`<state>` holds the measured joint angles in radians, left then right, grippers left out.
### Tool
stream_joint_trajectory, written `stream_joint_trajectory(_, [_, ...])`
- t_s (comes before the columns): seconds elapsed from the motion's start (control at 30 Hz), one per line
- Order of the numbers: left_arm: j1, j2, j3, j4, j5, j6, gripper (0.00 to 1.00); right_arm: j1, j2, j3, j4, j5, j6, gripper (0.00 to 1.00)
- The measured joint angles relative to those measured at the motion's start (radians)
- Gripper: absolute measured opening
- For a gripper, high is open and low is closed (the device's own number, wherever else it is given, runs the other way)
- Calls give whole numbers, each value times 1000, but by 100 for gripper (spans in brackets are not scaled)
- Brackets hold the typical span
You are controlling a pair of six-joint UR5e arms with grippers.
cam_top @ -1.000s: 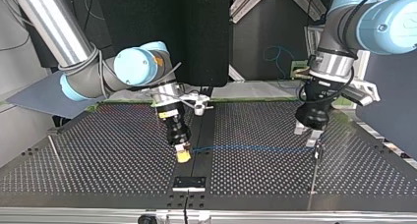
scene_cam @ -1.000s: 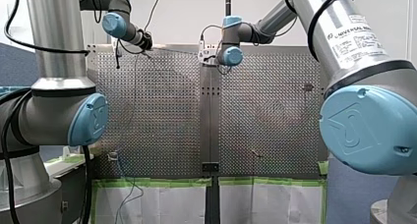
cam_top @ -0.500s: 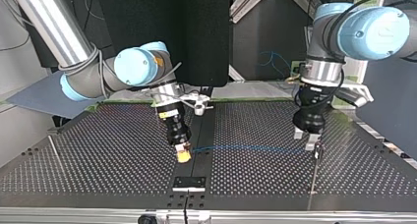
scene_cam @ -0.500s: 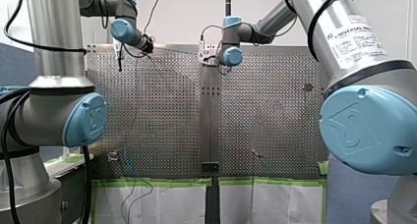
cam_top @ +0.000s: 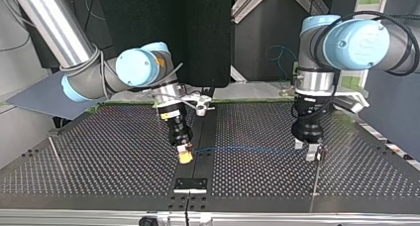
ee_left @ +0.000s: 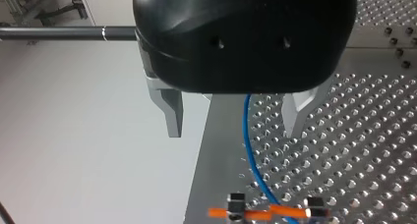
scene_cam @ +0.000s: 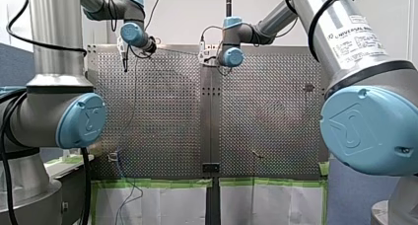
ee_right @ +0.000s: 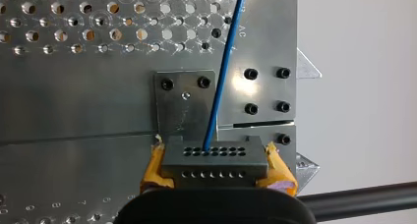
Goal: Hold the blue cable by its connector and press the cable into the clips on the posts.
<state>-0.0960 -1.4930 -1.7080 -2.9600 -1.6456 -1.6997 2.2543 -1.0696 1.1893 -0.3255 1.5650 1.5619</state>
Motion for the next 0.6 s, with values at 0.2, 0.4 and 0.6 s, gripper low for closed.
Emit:
stream_joint_trajectory(0.2, [-30,-43,13,-3,-54,15,100,0,1,0,-1,0,1,0])
stream_joint_trajectory(0.4, [-53,-74,26,13,-111,41,100,-1,2,1,0,0,1,0])
stream_joint_trajectory(0.6, [-72,-78,46,28,-155,49,100,-1,3,3,0,-1,0,0])
